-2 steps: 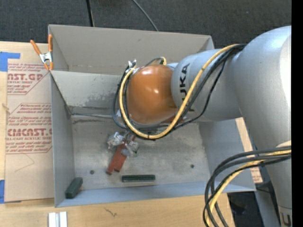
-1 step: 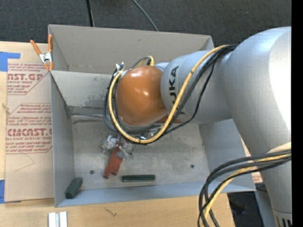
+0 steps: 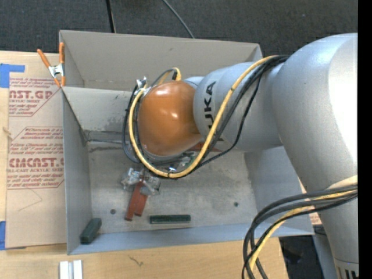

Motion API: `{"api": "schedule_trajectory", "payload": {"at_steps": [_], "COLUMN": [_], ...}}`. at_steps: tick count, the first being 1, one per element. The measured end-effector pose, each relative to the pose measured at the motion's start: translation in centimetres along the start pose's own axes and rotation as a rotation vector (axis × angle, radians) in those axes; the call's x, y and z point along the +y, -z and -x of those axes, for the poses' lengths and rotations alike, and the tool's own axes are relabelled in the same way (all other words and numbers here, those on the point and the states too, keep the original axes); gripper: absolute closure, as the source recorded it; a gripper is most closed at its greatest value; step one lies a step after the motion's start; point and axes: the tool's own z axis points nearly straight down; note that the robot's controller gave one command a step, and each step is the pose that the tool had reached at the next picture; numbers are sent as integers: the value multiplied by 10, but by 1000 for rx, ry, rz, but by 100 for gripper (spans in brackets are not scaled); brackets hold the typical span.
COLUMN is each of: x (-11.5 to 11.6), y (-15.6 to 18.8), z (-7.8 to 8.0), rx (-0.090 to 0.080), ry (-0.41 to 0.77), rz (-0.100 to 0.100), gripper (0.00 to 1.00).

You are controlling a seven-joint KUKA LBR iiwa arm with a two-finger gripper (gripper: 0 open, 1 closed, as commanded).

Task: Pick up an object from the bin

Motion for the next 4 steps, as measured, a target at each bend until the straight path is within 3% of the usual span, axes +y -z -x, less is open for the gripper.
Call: {"api": "schedule_trajectory", "payload": {"at_steps": [1, 2, 3, 4], "x": [5, 7, 8, 8], "y": [6, 15, -4, -4], "z": [3, 12, 19, 19], "rx": [-3, -2, 1, 1], "ry": [53, 165, 212, 212], "rz": [9, 13, 12, 12], "gripper": [100, 0, 100, 100]}}
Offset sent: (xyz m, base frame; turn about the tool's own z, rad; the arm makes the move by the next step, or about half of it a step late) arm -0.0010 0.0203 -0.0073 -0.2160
